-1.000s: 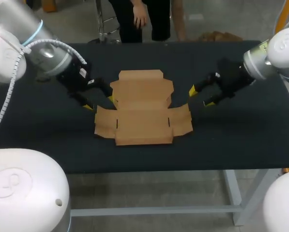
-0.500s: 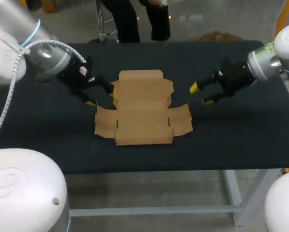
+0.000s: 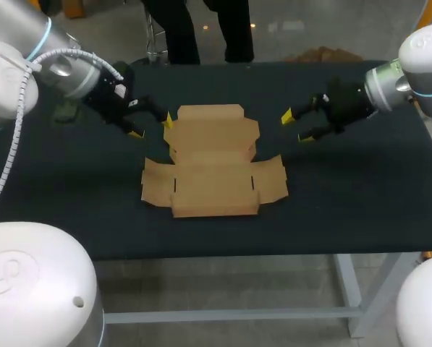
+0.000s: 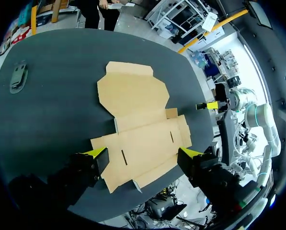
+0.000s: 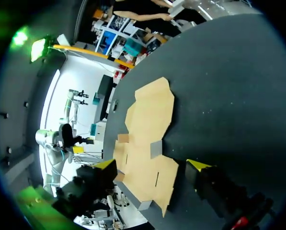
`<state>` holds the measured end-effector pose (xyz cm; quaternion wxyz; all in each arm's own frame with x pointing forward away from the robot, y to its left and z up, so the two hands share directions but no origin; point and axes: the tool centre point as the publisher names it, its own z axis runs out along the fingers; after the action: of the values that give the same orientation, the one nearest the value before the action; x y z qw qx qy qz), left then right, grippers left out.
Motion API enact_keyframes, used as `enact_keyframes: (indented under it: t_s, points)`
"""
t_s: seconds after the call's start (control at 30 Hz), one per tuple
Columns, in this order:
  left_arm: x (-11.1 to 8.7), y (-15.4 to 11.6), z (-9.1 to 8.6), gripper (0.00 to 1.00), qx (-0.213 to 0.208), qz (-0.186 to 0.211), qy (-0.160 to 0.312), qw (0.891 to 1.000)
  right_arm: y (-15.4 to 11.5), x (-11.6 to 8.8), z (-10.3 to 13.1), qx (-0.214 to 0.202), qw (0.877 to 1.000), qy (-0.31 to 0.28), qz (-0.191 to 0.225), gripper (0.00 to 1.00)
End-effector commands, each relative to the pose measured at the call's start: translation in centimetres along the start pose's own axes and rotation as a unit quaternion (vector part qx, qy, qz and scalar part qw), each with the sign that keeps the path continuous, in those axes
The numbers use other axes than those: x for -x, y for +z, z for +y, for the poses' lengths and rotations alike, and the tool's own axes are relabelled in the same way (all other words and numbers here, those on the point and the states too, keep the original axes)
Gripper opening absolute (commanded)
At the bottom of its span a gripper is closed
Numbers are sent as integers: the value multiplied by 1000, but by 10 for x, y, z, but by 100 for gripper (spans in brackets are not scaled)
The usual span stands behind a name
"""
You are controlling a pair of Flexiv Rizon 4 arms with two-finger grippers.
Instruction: Assemble the packaging by folding the flat box into shape, placing the metal phone stand inside, and closing the box properly
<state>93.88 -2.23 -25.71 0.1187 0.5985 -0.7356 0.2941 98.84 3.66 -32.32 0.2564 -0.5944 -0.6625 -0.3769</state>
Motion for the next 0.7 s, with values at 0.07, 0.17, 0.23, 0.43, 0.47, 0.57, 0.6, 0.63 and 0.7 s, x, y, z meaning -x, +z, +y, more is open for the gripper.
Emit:
enact_keyframes:
  t_s: [0.07,0.17,0.23,0.43,0.47,0.57,0.6,0.63,0.7]
  points:
    - [8,6,-22,100,10,7,1,1000,16,11,23,-18,999,4,39,100]
    - [11,8,-30,100,12,8,2,1000,23,14,29,-16,999,9,41,100]
    - [14,9,-35,100,14,9,3,1000,28,16,32,-15,999,14,42,100]
    - [22,9,-46,100,16,11,3,1000,42,21,44,-12,999,26,40,100]
    - [23,9,-48,100,17,11,3,1000,43,21,46,-11,999,27,40,100]
    - [26,8,-53,100,18,10,3,1000,48,21,50,-12,999,29,40,100]
    - [27,8,-54,100,18,10,3,1000,50,21,52,-12,999,30,40,100]
    - [28,8,-56,100,18,10,4,1000,52,21,53,-12,999,30,39,100]
    - [29,8,-59,100,18,10,4,1000,56,22,57,-14,999,32,34,100]
